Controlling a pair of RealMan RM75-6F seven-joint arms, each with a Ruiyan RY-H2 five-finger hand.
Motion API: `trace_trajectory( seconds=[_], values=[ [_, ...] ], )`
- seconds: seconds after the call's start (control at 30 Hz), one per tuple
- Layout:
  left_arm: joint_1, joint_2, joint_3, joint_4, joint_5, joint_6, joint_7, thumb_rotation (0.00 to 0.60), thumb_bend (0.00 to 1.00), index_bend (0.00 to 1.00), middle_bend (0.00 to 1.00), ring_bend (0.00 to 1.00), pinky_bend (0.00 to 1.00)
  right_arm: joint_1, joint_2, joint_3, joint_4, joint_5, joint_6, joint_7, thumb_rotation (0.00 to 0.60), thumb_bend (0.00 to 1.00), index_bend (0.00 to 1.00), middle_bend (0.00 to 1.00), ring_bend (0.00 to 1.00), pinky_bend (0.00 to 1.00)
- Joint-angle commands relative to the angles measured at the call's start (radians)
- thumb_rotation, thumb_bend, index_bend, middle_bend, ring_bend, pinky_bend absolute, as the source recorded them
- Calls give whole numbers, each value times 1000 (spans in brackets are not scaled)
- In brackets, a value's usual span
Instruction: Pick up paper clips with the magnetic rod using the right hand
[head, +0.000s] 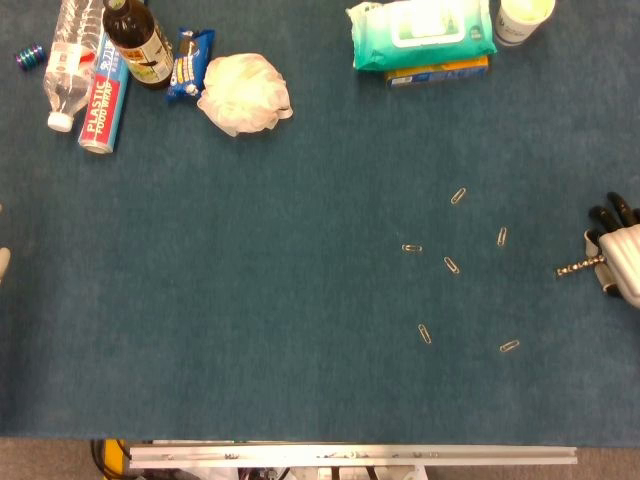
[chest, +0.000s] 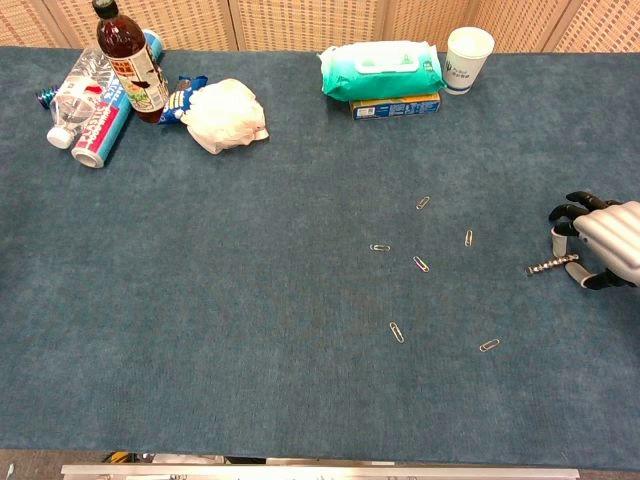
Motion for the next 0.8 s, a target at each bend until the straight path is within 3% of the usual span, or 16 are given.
trace_trajectory(
  seconds=[0.03,0.8],
  values=[
    [0,0,0,-1,0,-1,0,600,262,370,328,294,539,-1,1,0,-1,1,2,-4,600,358,516,240,71,269],
    [-1,2,-2,0,-3,-2,-5,600,262,370,328,294,538,-12,8,0,-24,-6,40,-35,600,385,517,261,71,269]
  ],
)
